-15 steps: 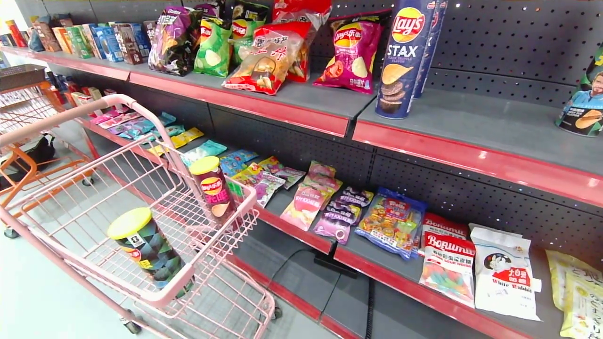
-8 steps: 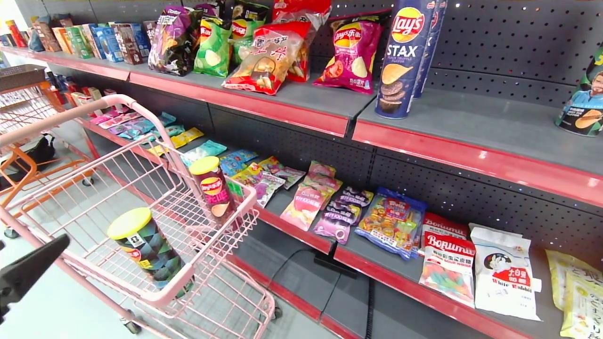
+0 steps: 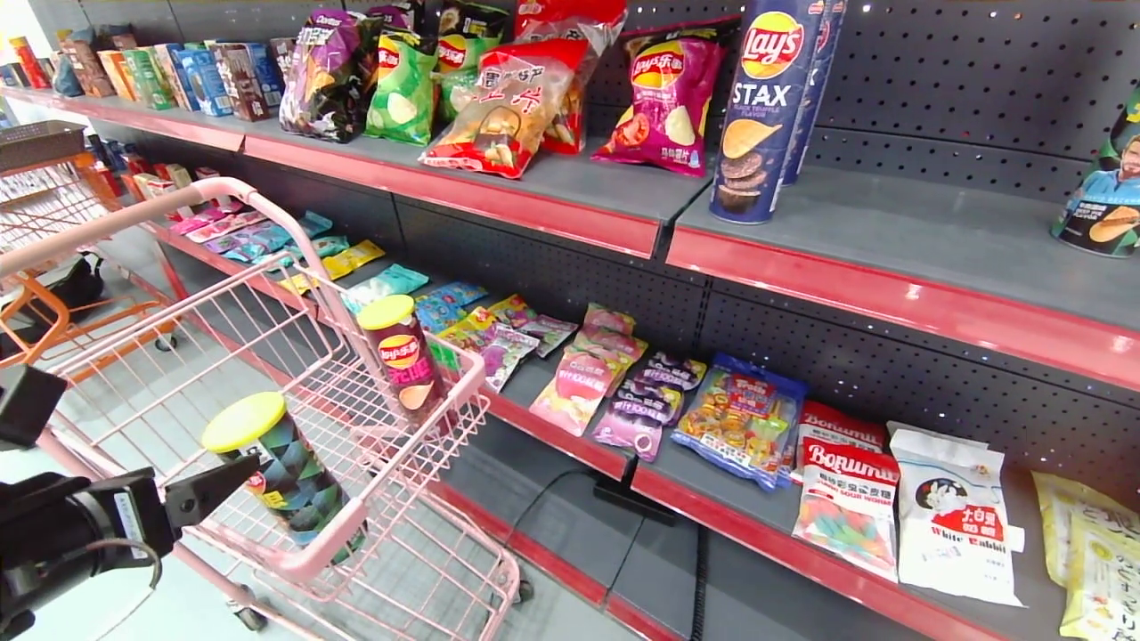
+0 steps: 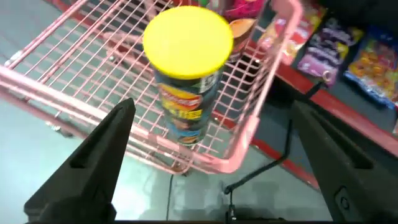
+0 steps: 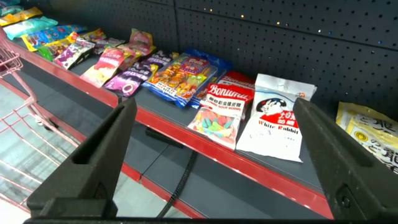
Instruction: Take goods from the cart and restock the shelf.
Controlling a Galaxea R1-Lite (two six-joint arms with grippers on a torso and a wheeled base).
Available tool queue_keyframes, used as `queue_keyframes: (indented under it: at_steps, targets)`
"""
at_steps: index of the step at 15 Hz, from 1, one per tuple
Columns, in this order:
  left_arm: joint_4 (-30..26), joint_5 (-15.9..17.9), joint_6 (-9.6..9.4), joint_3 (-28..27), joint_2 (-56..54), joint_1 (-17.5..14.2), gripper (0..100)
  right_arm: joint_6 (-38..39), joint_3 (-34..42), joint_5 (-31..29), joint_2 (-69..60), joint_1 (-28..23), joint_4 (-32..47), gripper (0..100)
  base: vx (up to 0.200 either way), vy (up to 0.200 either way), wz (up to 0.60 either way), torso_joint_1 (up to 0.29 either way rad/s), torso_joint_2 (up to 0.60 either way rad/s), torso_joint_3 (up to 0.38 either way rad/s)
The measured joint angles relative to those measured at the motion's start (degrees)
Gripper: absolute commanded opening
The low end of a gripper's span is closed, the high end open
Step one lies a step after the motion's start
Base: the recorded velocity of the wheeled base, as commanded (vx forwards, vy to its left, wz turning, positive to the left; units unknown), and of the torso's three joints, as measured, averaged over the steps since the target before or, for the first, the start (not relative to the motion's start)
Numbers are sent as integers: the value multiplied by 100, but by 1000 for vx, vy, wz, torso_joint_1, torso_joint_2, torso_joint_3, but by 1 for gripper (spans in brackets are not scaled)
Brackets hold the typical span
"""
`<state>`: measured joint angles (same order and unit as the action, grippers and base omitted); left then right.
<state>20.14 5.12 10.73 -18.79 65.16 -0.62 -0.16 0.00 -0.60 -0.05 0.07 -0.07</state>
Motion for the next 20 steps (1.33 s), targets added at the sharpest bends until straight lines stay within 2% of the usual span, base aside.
queue_keyframes:
  at_steps: [3,6,8,9,12,13,17,20]
  targets:
    - [17,2,-28,21,377,-378,100,0,0,-2,0,0,0,100,0,0,0,0,0,0]
    - [304,7,-30,18,725,-441,100,2,0,0,0,0,0,100,0,0,0,0,0,0]
    - [794,89,-37,13,997,-445,100,0,0,0,0,0,0,100,0,0,0,0,0,0]
    - [952,227,-105,7,1133,-433,100,0,0,-2,0,0,0,100,0,0,0,0,0,0]
    - [975,680,-817,38,1342,-419,100,-5,0,5,0,0,0,100,0,0,0,0,0,0]
    - [991,711,-925,60,1408,-419,100,-5,0,5,0,0,0,100,0,0,0,0,0,0]
    - [1054,717,-986,68,1646,-430,100,-6,0,13,0,-2,0,100,0,0,0,0,0,0]
    - [1371,717,-995,51,1858,-441,100,-6,0,16,0,0,0,100,0,0,0,0,0,0]
